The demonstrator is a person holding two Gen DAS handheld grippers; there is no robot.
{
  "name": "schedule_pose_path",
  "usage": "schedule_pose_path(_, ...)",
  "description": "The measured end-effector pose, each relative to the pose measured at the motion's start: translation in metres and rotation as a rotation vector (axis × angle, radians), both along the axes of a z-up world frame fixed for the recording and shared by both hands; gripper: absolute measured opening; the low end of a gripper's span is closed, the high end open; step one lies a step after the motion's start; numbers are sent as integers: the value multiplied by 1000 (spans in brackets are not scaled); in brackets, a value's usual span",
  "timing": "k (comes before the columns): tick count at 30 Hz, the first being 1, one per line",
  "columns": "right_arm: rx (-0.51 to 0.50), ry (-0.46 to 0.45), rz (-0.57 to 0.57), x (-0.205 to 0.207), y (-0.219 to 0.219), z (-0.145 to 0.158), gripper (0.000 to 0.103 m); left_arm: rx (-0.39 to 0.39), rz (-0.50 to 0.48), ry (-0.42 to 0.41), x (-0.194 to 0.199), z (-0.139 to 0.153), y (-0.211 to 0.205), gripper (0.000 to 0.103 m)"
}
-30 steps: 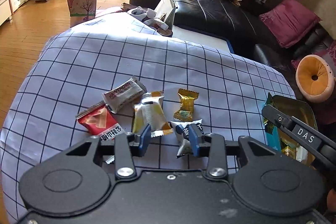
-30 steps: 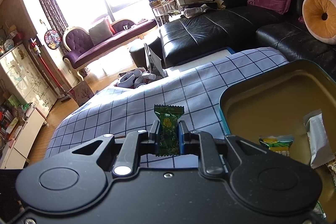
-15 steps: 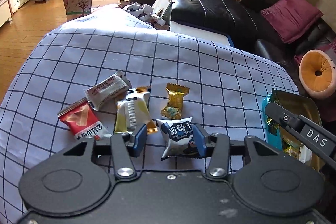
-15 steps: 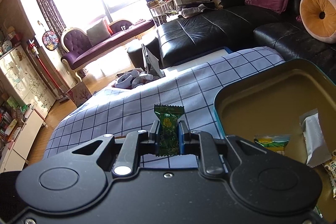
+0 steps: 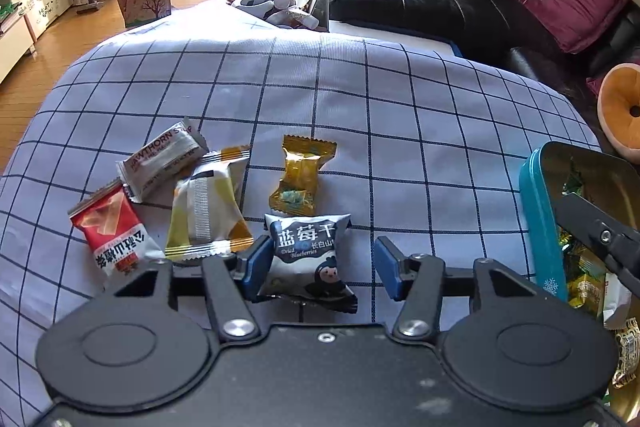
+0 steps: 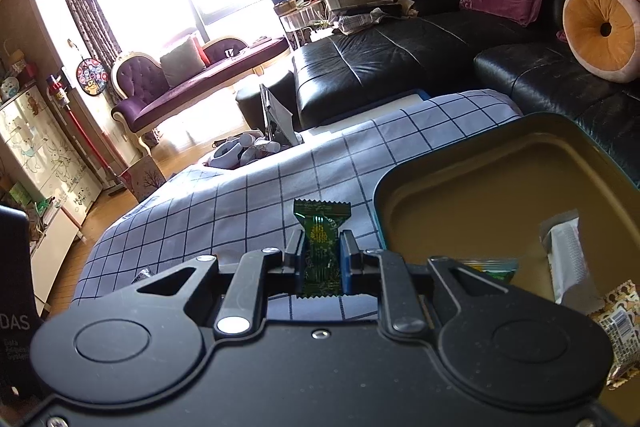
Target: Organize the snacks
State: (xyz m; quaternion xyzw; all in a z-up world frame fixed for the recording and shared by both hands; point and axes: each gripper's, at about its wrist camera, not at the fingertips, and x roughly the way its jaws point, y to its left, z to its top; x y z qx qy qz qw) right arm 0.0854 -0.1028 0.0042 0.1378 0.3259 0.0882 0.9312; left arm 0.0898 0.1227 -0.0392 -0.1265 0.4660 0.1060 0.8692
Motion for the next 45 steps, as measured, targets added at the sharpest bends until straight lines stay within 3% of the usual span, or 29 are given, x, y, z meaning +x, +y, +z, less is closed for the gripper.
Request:
schedule_pose_path(10,35,6,-20,-1,-13,2,26,42,-1,18,10,-10,-13,64)
schedule_pose_path(12,39,6,-21,-1,-14,1,26,46,17,19,10,-10,-13,58)
schedule_pose_path(14,40,6,-23,-1,-15,1,26,55,28,12,9,-7,-11,38)
schedule_pose_path(15,40,6,-24,-2,-16,1,26,41,23,11,8,-6,-8,35)
schedule_pose_path(20,39,4,-28,-2,-15,2,26,-39,20,11,2,1,4,33)
schedule_pose_path(24,39,-2,-30,-2,-13,3,26,-105,31,-38,-11,19,18,33)
schedule_pose_path(34,49,-19,-26,-6,-18,5,26,-133,75,-158,-41,66,34,32)
schedule_pose_path(45,119,-55,-152,-13,-71,20,26,-82,-99,-211,-46,88,-34,32)
